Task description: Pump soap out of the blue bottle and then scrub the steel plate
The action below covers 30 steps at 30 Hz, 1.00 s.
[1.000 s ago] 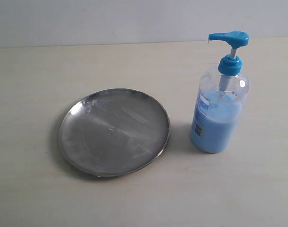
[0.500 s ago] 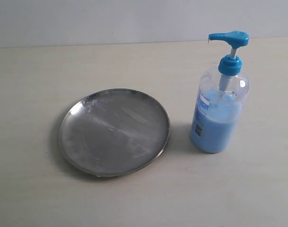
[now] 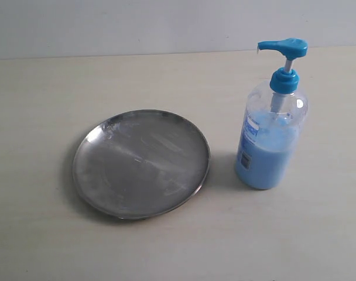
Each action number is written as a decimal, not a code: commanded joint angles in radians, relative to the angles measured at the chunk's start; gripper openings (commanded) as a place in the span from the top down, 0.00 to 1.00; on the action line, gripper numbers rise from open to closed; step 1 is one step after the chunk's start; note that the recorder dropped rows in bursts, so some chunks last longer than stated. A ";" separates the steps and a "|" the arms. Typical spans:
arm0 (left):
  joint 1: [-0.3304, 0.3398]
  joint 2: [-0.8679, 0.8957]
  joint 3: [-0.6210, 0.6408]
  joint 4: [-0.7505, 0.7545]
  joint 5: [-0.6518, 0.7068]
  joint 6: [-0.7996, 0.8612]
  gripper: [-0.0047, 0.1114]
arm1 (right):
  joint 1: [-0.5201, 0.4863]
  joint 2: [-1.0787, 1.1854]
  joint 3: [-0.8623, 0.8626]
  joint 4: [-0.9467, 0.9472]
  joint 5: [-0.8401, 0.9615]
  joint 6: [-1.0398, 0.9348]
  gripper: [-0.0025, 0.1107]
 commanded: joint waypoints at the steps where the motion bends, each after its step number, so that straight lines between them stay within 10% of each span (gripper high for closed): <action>1: 0.002 -0.006 0.003 0.003 -0.002 0.002 0.96 | -0.002 0.000 -0.010 -0.007 -0.015 -0.001 0.98; 30: 0.002 -0.006 0.003 0.003 -0.002 0.002 0.96 | -0.002 0.056 -0.010 0.170 0.238 -0.186 0.98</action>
